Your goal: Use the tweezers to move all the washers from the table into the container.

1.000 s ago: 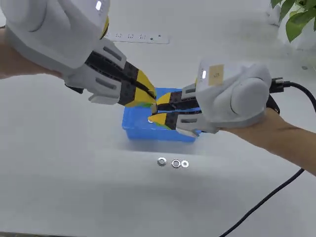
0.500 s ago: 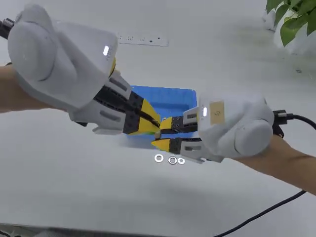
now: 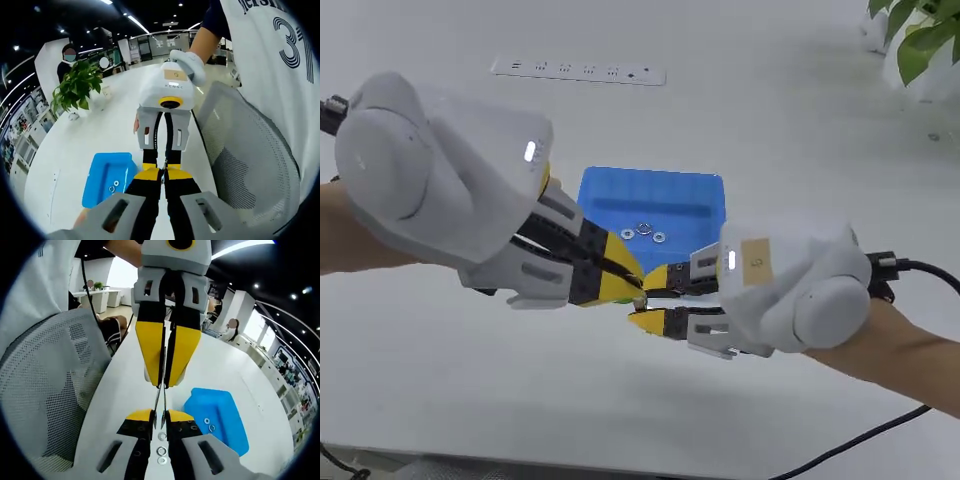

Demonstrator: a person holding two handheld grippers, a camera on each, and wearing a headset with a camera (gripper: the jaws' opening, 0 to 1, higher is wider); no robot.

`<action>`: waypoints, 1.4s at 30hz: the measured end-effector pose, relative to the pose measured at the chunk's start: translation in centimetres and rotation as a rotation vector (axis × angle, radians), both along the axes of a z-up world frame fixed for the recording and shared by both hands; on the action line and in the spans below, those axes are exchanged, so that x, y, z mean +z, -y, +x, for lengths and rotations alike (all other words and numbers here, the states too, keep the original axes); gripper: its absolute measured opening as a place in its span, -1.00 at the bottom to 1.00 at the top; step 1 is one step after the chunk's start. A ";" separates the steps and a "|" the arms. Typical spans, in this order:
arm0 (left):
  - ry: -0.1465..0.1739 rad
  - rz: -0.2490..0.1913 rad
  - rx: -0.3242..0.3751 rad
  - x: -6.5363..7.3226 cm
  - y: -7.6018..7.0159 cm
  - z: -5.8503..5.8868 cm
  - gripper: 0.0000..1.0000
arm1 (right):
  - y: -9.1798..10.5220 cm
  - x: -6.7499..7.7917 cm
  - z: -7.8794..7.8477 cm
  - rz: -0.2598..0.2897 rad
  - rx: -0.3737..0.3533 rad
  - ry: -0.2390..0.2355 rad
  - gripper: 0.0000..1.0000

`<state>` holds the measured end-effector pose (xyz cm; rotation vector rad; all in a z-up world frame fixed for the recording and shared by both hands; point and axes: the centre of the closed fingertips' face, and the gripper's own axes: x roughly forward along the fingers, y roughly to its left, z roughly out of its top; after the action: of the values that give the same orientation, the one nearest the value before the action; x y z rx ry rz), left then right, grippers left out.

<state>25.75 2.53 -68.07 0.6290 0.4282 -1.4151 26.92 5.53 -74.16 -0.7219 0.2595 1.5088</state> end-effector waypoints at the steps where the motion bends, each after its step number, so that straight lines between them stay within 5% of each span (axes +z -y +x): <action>1: -0.002 0.000 0.001 -0.1 0.0 0.1 -0.88 | 0.0 -0.1 0.0 -0.001 0.000 -0.002 -0.78; 25: -0.075 -0.012 0.015 -2.7 0.4 1.8 -0.88 | 0.3 -2.8 1.4 -0.025 -0.046 -0.096 -0.78; 42: -0.096 -0.024 0.022 -3.7 0.7 2.4 -0.88 | 0.1 -3.6 1.9 -0.027 -0.046 -0.125 -0.78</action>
<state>28.16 1.86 -71.77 0.5365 0.4919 -1.4317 28.78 5.43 -77.76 -0.6400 0.3892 1.5107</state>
